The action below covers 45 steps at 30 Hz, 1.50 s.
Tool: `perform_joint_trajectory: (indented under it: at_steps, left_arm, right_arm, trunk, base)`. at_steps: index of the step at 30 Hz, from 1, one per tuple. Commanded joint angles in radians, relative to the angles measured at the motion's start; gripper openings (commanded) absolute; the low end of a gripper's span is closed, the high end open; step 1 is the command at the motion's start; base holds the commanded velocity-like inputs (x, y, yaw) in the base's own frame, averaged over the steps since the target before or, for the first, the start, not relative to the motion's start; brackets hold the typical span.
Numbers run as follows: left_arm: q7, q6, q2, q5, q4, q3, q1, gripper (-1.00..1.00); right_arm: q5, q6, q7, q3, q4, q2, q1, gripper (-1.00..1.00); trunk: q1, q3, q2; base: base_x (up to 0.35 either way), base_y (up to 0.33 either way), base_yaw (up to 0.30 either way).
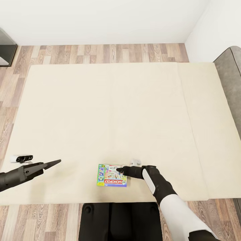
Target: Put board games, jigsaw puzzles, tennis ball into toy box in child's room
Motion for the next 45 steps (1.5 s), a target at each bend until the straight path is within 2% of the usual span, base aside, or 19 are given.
perform_joint_trajectory:
  at_steps: [1,20,30,45]
  left_arm:
    - [-0.004,0.011,0.0,0.0,0.0,0.0,0.0,1.0]
    - [-0.004,0.011,0.0,0.0,0.0,0.0,0.0,1.0]
    - [-0.004,0.011,0.0,0.0,0.0,0.0,0.0,1.0]
    - [-0.004,0.011,0.0,0.0,0.0,0.0,0.0,1.0]
  right_arm:
    - [-0.004,0.005,-0.001,0.0,-0.001,0.0,0.0,1.0]
    - [-0.003,0.003,-0.004,0.0,0.029,0.0,0.0,1.0]
    - [-0.004,0.003,-0.044,0.0,0.038,0.0,0.0,1.0]
    - [-0.004,0.003,-0.054,0.0,0.04,0.0,0.0,1.0]
  trunk:
    - [0.001,-0.001,-0.002]
    - [0.001,-0.001,-0.002]
    - [0.001,-0.001,-0.002]
    - [0.001,-0.001,-0.002]
  base:
    - [0.0,0.0,0.0]
    - [0.0,0.0,0.0]
    - [0.0,0.0,0.0]
    - [0.0,0.0,0.0]
